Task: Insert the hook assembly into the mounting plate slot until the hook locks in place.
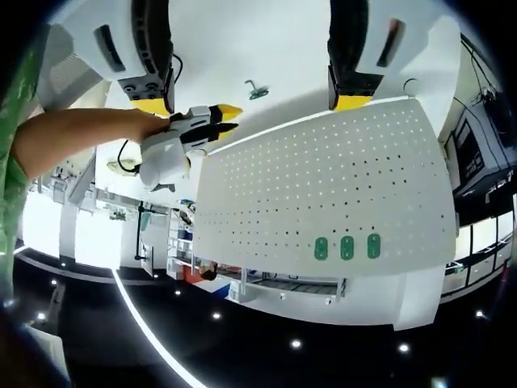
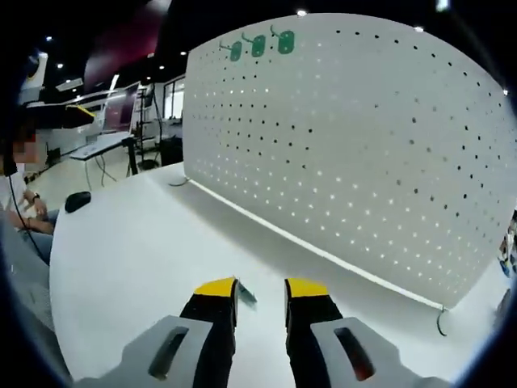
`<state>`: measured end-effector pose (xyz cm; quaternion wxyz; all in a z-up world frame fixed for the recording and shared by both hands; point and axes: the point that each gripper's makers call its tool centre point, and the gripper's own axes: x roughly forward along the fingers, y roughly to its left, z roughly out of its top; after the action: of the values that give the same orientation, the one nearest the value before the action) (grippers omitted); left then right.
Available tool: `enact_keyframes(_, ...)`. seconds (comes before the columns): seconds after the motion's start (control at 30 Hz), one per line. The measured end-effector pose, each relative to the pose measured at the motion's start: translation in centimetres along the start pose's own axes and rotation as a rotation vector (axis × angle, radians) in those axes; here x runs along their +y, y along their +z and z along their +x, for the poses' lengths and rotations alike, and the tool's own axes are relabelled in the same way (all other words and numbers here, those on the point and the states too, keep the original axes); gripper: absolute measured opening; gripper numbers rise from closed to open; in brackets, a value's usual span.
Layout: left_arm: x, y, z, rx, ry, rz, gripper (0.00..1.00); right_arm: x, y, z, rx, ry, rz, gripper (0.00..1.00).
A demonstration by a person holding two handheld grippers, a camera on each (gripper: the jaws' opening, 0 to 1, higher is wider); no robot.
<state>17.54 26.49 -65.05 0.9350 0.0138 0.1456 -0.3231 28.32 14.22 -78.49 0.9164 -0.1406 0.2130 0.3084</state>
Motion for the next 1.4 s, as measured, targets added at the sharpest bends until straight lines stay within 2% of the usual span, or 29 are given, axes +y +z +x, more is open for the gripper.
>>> enact_keyframes(0.3,0.3,-0.3,0.4,0.018,0.009,-0.002,0.8,0.6,-2.1,2.0,0.06,0.074,-0.042,0.13)
enact_keyframes(0.6,0.4,-1.0,0.8,0.042,0.014,-0.009,0.79,0.9,-3.2,3.4,0.098,0.127,-0.114,0.08)
enact_keyframes(1.13,0.9,-1.2,1.1,0.055,0.027,-0.011,0.78,1.1,-4.0,4.4,0.126,0.169,-0.205,0.03)
enact_keyframes(1.4,1.1,-1.3,1.0,0.058,0.033,-0.011,0.78,1.4,-3.7,4.8,0.116,0.184,-0.208,0.01)
